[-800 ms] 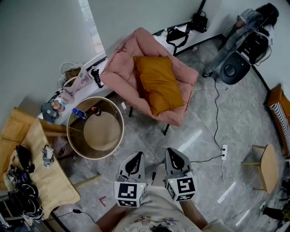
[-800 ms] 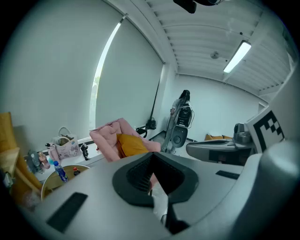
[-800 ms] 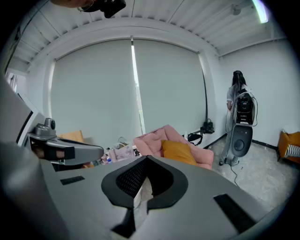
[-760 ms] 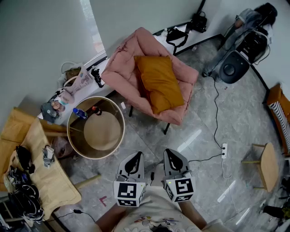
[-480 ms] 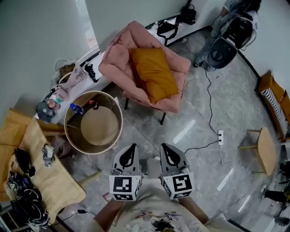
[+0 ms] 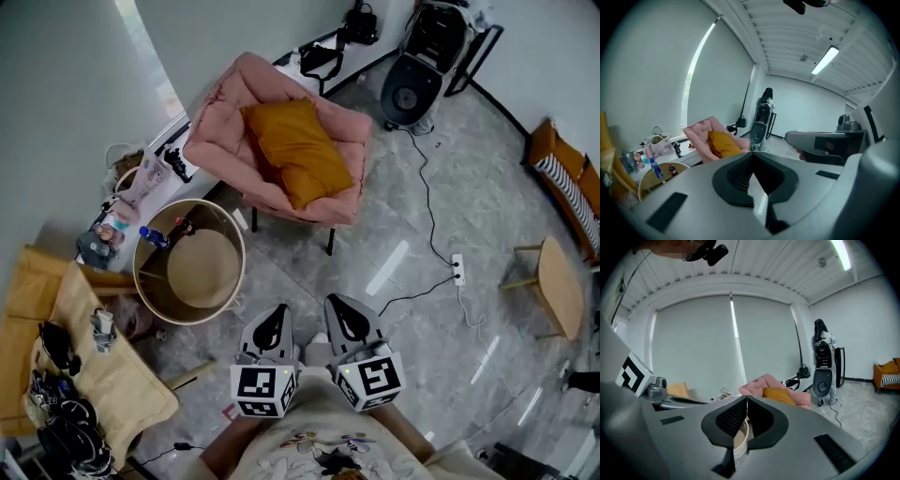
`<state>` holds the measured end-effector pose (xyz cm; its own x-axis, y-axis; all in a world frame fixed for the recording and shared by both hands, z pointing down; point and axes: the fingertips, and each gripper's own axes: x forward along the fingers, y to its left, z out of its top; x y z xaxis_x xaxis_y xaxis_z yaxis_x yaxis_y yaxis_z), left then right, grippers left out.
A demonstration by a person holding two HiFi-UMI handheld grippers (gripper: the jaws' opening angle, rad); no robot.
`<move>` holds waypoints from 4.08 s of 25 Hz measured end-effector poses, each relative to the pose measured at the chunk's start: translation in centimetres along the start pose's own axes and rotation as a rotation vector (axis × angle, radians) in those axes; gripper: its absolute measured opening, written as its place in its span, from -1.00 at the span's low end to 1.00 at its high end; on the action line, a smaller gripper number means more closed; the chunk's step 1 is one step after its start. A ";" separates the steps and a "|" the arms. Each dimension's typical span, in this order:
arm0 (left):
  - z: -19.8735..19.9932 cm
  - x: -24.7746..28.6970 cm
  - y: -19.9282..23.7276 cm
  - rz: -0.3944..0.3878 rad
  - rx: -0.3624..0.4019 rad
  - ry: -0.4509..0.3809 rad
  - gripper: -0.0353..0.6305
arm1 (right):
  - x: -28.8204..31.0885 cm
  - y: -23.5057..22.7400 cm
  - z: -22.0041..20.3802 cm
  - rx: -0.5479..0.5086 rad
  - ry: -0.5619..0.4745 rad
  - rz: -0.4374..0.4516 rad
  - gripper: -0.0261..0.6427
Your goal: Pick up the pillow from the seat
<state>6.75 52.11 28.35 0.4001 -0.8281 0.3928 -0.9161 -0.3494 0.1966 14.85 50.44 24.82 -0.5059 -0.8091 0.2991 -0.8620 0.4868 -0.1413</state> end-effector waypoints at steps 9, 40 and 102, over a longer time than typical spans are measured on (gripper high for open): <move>-1.8 2.8 -6.4 -0.056 0.059 0.054 -0.88 | -3.1 -7.4 -2.7 0.074 -0.014 -0.067 -0.87; 13.0 21.7 10.7 -0.143 0.074 -0.030 -0.88 | 21.1 -14.7 5.6 0.188 0.033 -0.192 -0.87; 14.1 47.1 22.2 0.076 -0.082 0.231 -0.49 | 49.6 -28.4 9.9 0.028 0.239 0.230 -0.86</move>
<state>4.89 -0.83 38.51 0.3338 -0.7250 0.6024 -0.9425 -0.2454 0.2269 13.91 -6.79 34.29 -0.6685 -0.5772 0.4689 -0.7283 0.6359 -0.2555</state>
